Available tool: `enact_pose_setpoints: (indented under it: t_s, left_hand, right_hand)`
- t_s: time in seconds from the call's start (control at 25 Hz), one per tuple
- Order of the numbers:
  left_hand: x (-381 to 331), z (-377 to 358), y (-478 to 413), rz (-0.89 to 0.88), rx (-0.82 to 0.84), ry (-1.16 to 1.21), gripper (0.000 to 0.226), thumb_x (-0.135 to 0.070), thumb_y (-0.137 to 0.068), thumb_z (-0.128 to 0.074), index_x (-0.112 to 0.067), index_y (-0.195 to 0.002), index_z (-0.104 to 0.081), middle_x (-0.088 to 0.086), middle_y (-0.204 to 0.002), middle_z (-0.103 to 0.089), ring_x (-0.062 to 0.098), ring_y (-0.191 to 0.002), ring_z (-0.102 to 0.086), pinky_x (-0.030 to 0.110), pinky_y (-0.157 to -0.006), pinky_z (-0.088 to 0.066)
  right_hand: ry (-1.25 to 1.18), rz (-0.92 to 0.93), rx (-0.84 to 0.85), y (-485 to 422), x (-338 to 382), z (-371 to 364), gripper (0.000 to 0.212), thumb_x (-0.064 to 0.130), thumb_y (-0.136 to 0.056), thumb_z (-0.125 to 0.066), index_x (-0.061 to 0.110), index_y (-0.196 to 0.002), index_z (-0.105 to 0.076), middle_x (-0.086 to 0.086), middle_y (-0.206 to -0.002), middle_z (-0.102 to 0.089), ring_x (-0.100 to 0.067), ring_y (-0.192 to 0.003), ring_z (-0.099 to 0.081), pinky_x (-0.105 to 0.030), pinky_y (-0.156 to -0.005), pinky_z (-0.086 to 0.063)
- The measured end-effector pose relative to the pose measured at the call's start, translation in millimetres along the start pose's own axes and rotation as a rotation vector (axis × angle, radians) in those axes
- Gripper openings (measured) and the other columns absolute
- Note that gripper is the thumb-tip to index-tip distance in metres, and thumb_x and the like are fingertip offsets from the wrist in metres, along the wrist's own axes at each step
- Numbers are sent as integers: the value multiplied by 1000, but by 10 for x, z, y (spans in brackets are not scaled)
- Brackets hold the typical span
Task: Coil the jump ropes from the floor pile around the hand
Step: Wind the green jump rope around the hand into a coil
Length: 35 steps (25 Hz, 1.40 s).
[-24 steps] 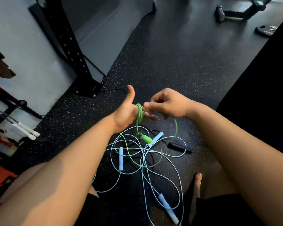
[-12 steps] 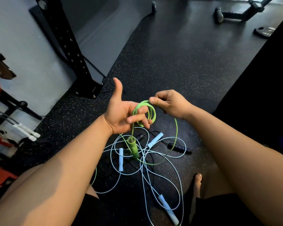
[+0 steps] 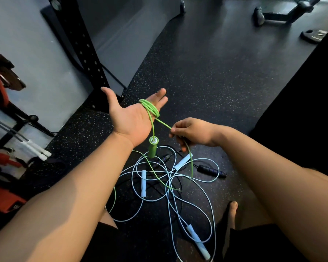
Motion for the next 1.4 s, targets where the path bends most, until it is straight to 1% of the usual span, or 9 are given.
enact_pose_setpoints:
  t_s: [0.2, 0.32, 0.44, 0.56, 0.68, 0.84, 1.04, 1.2, 1.4]
  left_hand:
    - [-4, 210, -103, 15, -125, -329, 140, -98, -68, 4, 9, -149, -39, 19, -146, -57, 29, -150, -33, 45, -128, -6]
    - [100, 297, -161, 101, -206, -731, 141, -100, -59, 6, -8, -147, -51, 15, -144, -57, 17, -149, -33, 44, -128, 5]
    - [270, 418, -207, 225, -180, -1106, 168, -114, -30, -10, -9, -159, -30, 6, -119, -72, 12, -138, -47, 40, -126, 2]
    - [444, 388, -107, 397, -29, -1237, 157, -107, -45, 3, -1, -151, -42, 17, -110, -77, 1, -107, -68, 34, -119, -7]
    - [540, 272, 28, 523, 108, -1180, 143, -89, -69, 25, 6, -117, -69, 22, -106, -77, 17, -116, -66, 42, -121, -14]
    - [524, 60, 108, 568, 173, -864, 134, -94, -68, 15, 9, -90, -68, 25, -73, -72, 44, -101, -71, 46, -113, -39]
    - [381, -160, 147, 404, 161, -459, 122, -102, -60, 7, -3, -74, -63, 6, -47, -54, 34, -73, -71, 45, -100, -44]
    - [207, -156, 93, 175, 106, -115, 126, -105, -61, -20, 4, -107, -62, 15, -84, -73, 40, -103, -71, 45, -110, -44]
    - [-10, -40, 30, 4, 39, 75, 143, -103, -64, -27, 12, -149, -30, 31, -143, -54, 44, -141, -46, 47, -123, -29]
  right_hand:
    - [139, 81, -18, 72, 293, 83, 21, 21, -103, -51, 12, -96, -69, -7, -63, -50, -15, -45, -50, -29, -48, -44]
    - [315, 134, -88, 110, 425, 171, 21, 28, -100, -58, 17, -91, -74, -2, -59, -50, -8, -43, -44, -20, -42, -39]
    - [388, 191, -162, 147, 514, 296, 24, 35, -97, -63, 18, -87, -76, 4, -56, -54, -3, -43, -43, -20, -47, -37]
    - [392, 243, -233, 167, 534, 441, 27, 42, -93, -67, 18, -82, -75, -1, -62, -60, -7, -54, -48, -27, -56, -41]
    - [349, 255, -309, 170, 460, 569, 29, 45, -91, -69, 17, -82, -74, 3, -61, -58, -5, -54, -47, -26, -57, -40]
    - [301, 257, -384, 181, 329, 658, 33, 49, -88, -70, 17, -77, -71, 2, -60, -51, -7, -53, -43, -27, -54, -36]
    - [86, 257, -361, 89, 143, 435, 56, 54, -96, -55, 4, -71, -55, -5, -61, -41, -19, -57, -38, -36, -55, -35]
    - [-25, 174, -265, -5, 54, 179, 41, 41, -104, -44, 19, -72, -58, -13, -66, -46, -25, -58, -45, -49, -58, -48]
    - [-16, 66, -94, -29, 15, 17, 30, 28, -106, -46, 13, -86, -63, -11, -60, -54, -25, -55, -51, -33, -57, -38]
Point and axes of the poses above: each hand's wrist, its own y-axis away from the middle knuckle, its own z-axis out of the back of the hand, x = y × z, the point moved 7 cm from there along -y, towards the middle knuckle
